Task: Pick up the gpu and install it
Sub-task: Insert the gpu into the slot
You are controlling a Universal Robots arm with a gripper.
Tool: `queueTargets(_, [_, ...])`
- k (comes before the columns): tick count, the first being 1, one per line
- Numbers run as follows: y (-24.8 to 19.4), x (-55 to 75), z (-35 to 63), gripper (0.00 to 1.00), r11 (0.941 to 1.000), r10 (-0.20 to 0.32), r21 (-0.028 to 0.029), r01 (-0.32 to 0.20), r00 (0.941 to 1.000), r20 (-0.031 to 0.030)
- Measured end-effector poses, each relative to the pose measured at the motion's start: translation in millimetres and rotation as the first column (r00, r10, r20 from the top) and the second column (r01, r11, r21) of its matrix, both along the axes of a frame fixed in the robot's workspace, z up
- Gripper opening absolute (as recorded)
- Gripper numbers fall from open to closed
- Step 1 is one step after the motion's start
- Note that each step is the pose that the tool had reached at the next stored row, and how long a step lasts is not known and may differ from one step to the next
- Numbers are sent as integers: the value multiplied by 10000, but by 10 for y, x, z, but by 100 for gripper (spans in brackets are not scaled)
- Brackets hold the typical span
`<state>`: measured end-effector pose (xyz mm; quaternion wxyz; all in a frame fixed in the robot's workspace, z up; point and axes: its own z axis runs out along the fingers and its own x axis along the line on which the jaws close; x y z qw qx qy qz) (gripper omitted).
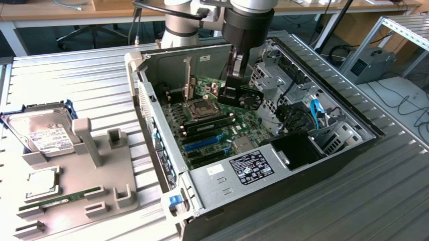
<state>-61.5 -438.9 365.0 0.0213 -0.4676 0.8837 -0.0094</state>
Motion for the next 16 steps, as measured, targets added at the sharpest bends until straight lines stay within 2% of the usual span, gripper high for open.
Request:
queueTargets(1, [0,0,0,26,10000,37,0,-37,10000,0])
queueTargets(4, [0,0,0,26,9975,701,0,-701,9975,0])
queueTargets(6, [0,0,0,26,9930,1185,0,-1185,9930,0])
queueTargets(11, [0,0,0,26,9821,1883,-1,-1883,9821,0])
queueTargets(16, [0,0,0,26,9777,2100,-1,-2100,9777,0])
